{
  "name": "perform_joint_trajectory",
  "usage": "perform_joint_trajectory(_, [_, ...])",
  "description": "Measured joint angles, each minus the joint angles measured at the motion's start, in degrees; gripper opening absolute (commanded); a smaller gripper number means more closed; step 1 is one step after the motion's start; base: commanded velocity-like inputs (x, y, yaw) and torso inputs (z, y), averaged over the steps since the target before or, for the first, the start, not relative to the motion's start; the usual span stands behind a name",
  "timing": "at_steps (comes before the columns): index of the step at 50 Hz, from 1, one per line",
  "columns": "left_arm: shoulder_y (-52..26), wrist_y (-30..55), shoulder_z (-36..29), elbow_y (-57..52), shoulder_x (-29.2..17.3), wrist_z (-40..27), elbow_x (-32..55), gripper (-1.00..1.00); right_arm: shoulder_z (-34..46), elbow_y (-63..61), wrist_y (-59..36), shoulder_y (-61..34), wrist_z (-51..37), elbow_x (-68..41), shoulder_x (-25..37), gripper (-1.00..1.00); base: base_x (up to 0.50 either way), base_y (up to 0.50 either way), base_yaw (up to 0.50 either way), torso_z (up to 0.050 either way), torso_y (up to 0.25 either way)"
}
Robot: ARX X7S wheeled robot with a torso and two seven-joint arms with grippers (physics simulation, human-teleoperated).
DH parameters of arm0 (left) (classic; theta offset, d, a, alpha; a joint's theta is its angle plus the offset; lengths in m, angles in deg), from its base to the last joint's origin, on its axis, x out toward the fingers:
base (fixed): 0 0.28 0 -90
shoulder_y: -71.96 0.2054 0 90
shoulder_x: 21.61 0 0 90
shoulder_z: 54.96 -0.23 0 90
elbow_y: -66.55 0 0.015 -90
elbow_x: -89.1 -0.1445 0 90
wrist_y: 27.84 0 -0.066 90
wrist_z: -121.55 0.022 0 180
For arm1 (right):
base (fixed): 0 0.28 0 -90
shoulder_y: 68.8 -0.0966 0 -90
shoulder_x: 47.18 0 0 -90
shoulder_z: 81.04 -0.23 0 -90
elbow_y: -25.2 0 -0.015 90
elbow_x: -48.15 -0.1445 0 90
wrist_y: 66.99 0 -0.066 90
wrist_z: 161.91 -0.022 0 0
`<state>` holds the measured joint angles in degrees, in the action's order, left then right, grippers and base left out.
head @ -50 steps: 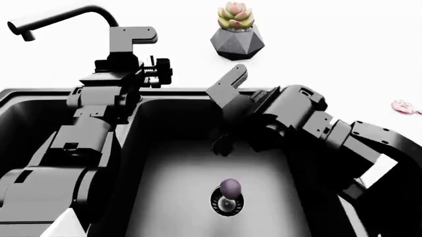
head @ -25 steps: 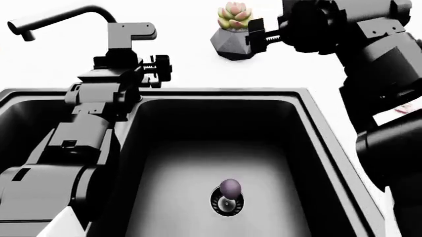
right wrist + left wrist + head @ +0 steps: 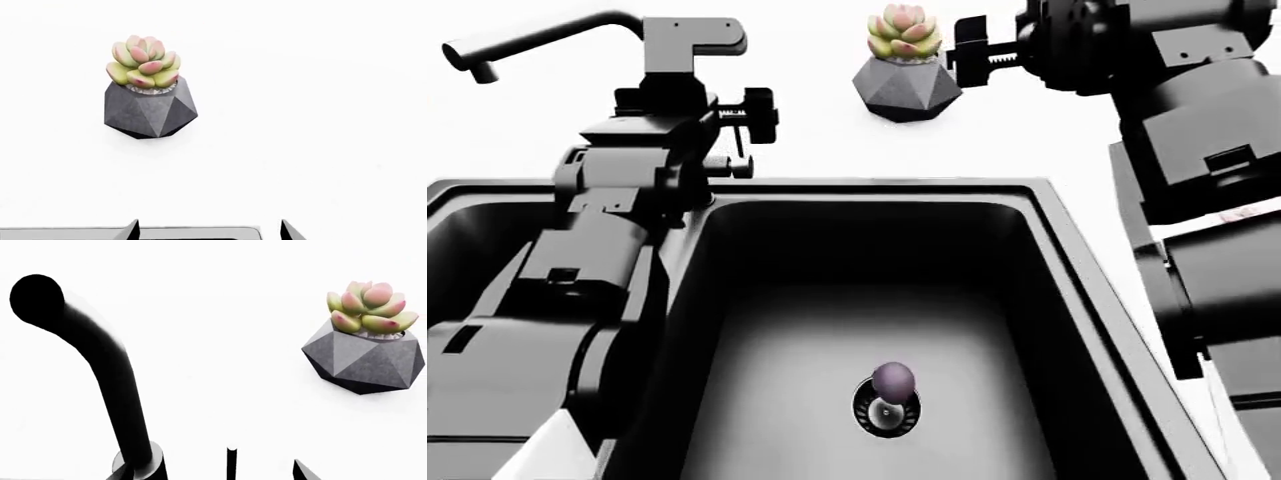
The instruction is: Pick the eggplant from the counter and place it in the sink. Then turn on the sink faucet.
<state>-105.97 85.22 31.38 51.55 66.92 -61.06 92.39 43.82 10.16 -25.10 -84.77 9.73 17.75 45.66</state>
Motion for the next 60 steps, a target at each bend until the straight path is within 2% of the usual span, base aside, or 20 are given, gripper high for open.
perform_joint_trajectory(10, [-0.81, -0.22, -1.80, 0.00, 0.14, 0.50, 1.97, 1.00, -7.58, 0.04, -0.43, 0.29, 1.86, 9.17, -0.83, 1.00, 0.00, 0.00, 0.00, 0.000, 0.000])
perform_joint_trajectory(20, [-0.82, -0.50, -4.65, 0.00, 0.23, 0.81, 5.47, 1.00, -11.39, 0.04, -0.38, 0.76, 2.80, 14.06, -1.27, 1.00, 0.00, 0.00, 0.00, 0.000, 0.000])
perform_joint_trajectory(35, [-0.51, -0.56, -4.89, 0.00, 0.24, 0.28, 5.34, 1.00, -11.89, 0.04, 0.10, 1.43, 3.02, 15.30, -1.48, 1.00, 0.00, 0.00, 0.00, 0.006, -0.058])
perform_joint_trajectory(60, [-0.12, -0.41, -6.45, 0.00, 0.25, 0.00, 5.94, 1.00, -11.57, 0.04, 0.79, 2.40, 2.96, 15.71, -1.53, 1.00, 0.00, 0.00, 0.00, 0.013, -0.140])
